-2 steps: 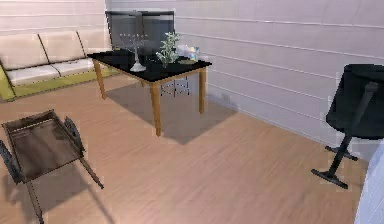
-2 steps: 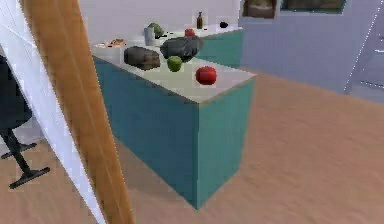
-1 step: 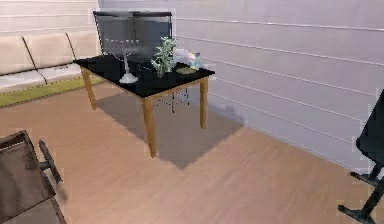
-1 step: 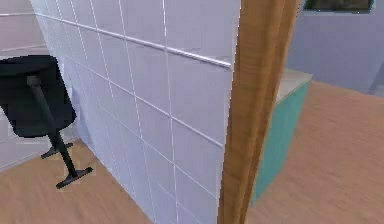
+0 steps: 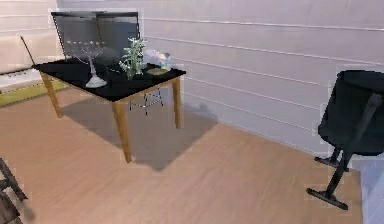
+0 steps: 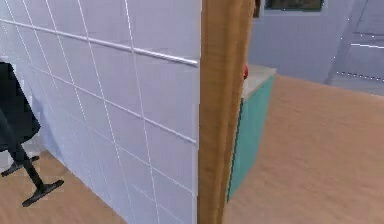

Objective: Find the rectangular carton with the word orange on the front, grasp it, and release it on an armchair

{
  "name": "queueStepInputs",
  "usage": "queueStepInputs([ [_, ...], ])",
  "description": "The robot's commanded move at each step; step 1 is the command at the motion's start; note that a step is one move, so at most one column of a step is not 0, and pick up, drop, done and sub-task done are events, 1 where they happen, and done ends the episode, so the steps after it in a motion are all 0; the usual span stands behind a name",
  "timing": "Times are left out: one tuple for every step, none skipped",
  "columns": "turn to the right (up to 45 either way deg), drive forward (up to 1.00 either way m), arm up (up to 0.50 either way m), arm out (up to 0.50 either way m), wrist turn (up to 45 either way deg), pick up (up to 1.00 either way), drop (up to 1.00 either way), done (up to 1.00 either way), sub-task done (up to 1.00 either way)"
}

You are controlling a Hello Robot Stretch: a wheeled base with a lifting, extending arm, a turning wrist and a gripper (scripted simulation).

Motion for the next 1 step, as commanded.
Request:
queueStepInputs([
  [3.0,0.0,0.0,0.0,0.0,0.0,0.0,0.0,0.0],
])
